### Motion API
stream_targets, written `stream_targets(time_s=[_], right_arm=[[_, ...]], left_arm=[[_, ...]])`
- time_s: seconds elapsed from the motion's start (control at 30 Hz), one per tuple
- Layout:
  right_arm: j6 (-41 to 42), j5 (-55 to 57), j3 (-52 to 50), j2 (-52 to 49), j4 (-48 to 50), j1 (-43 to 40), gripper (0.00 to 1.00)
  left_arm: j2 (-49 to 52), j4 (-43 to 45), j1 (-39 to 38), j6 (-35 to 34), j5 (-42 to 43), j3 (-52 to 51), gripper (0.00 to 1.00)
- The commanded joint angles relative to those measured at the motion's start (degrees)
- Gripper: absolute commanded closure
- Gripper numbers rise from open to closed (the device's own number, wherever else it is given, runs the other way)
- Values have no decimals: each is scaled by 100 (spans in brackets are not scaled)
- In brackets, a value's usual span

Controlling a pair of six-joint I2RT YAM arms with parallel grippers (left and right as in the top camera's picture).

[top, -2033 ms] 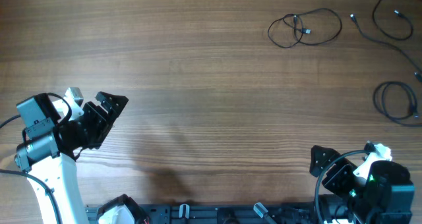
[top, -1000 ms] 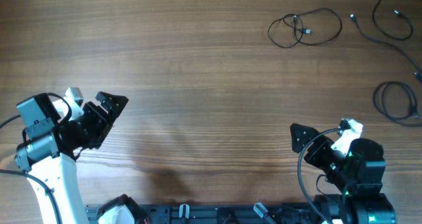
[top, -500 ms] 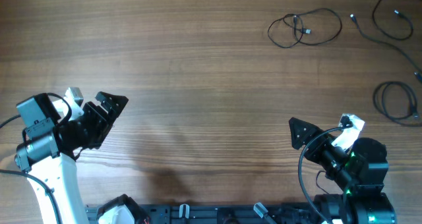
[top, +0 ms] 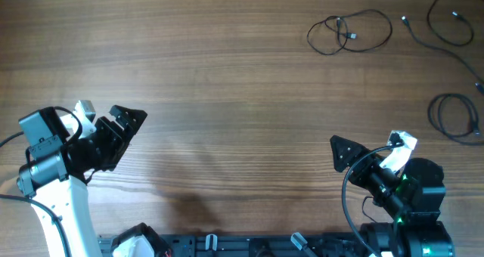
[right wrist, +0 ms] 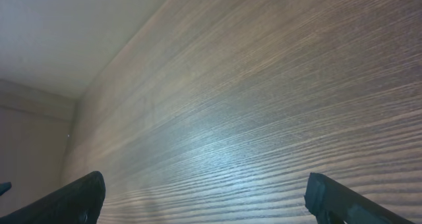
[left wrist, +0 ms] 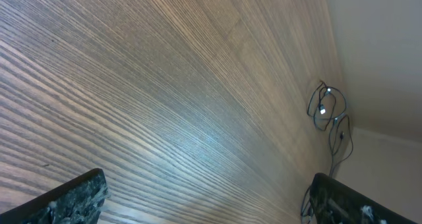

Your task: Untangle cables

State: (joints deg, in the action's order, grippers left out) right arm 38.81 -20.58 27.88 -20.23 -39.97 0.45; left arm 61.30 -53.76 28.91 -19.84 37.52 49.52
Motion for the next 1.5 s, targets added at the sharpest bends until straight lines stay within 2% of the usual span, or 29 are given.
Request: stream_targets(time_s=[0.0, 0.33, 0.77, 1.13, 1.47], right_arm=[[28, -122, 42, 98, 31, 33, 0], [-37, -142, 264, 98, 26, 33, 0], [-763, -208, 584, 103, -37, 33, 0], [-903, 1016, 581, 103, -293, 33, 0], [-859, 1082, 581, 103, -297, 33, 0]], left_arm=[[22, 13, 20, -28, -13, 31, 0], [22, 13, 20, -28, -13, 31, 0], [22, 13, 20, -28, -13, 31, 0], [22, 13, 20, -28, -15, 31, 0], [22, 11, 20, -28, -13, 31, 0]])
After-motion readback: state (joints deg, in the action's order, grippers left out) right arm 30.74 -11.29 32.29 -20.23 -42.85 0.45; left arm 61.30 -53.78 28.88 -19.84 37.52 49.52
